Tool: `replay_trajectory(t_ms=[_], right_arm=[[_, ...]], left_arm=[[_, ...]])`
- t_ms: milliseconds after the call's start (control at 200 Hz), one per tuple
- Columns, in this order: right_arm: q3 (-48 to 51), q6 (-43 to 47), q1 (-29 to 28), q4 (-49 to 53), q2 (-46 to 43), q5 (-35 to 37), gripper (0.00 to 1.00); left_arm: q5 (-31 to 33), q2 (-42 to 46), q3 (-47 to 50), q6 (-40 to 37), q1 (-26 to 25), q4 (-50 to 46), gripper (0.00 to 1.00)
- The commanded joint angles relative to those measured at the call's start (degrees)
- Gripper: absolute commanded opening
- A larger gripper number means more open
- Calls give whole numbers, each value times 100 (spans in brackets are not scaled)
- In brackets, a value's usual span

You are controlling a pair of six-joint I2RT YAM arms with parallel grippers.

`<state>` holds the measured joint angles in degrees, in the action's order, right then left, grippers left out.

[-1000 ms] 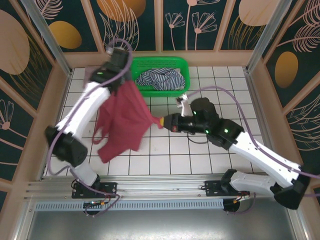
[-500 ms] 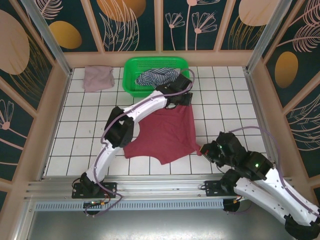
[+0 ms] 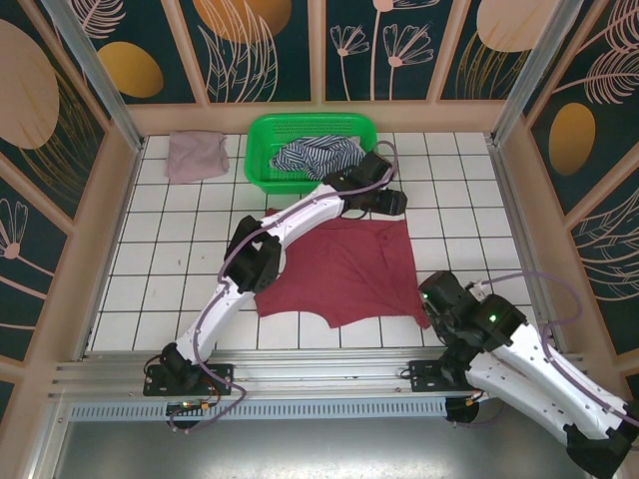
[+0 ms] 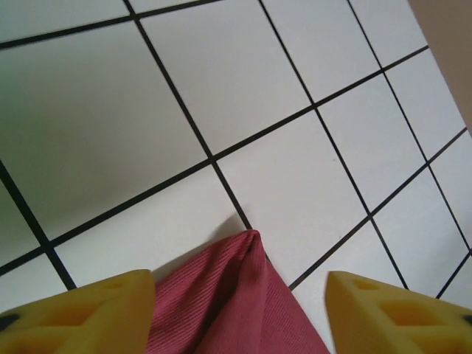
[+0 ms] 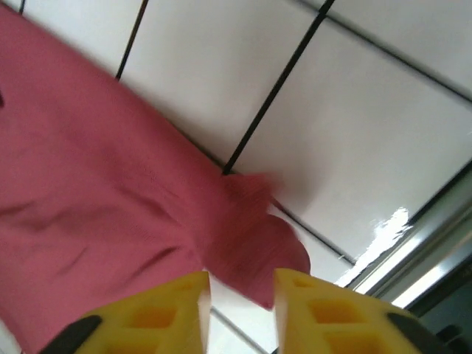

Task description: Fold and stack the tank tops

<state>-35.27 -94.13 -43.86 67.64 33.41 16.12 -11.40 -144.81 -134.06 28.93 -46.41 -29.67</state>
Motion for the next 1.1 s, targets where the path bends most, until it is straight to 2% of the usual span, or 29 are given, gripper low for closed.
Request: replay_trajectory(t_ms=[0, 40, 95, 150, 215, 240, 255, 290, 360, 390, 460, 566, 701, 856, 1091], right_arm=[[-441, -729, 124, 709, 121, 1064, 38], [-566, -684, 227, 802, 178, 1258, 44], [-721, -519, 470, 915, 263, 1423, 46], [-851, 249, 809, 608, 323, 1436, 49], [-1004, 801, 1116, 271, 451, 1438, 51], [-1011, 1257, 1206, -135, 487, 1407, 51], [-977, 1826, 1220, -486, 491, 1355, 51], [-874, 2973, 1447, -1576, 555, 929, 51], [-816, 4356, 2000, -2894, 1113, -298, 51], [-869, 4677, 2126, -3192, 1464, -810, 52], [-1028, 5379, 2128, -3653, 2247, -1361, 53], [-1160, 5986, 2032, -4215, 3028, -1663, 54], [-1499, 6587, 2055, -4322, 4137, -1375, 57], [-1745, 6518, 2110, -4766, 4984, -1626, 56], [-2121, 6167, 2213, -5331, 6019, -1570, 49]], left_arm=[[39, 710, -151, -321, 26, -144, 70], [152, 903, -111, -386, 37, -280, 71], [324, 1186, 81, -394, 76, -615, 72], [562, 1552, 572, -362, 103, -969, 72], [846, 2192, 1763, -363, 106, -1006, 72], [894, 2493, 2321, -321, 113, -854, 72], [894, 2698, 2682, -285, 129, -735, 72], [849, 3140, 3471, -120, 176, -438, 72], [784, 3843, 4765, 294, 326, -26, 71], [844, 4082, 5182, 382, 375, 68, 71], [838, 4546, 5961, 583, 452, 296, 71], [706, 5125, 7020, 864, 501, 851, 71], [520, 5292, 7992, 1001, 654, 1342, 70], [354, 5500, 8492, 1181, 670, 1376, 70], [199, 5906, 9124, 1323, 669, 1042, 70]])
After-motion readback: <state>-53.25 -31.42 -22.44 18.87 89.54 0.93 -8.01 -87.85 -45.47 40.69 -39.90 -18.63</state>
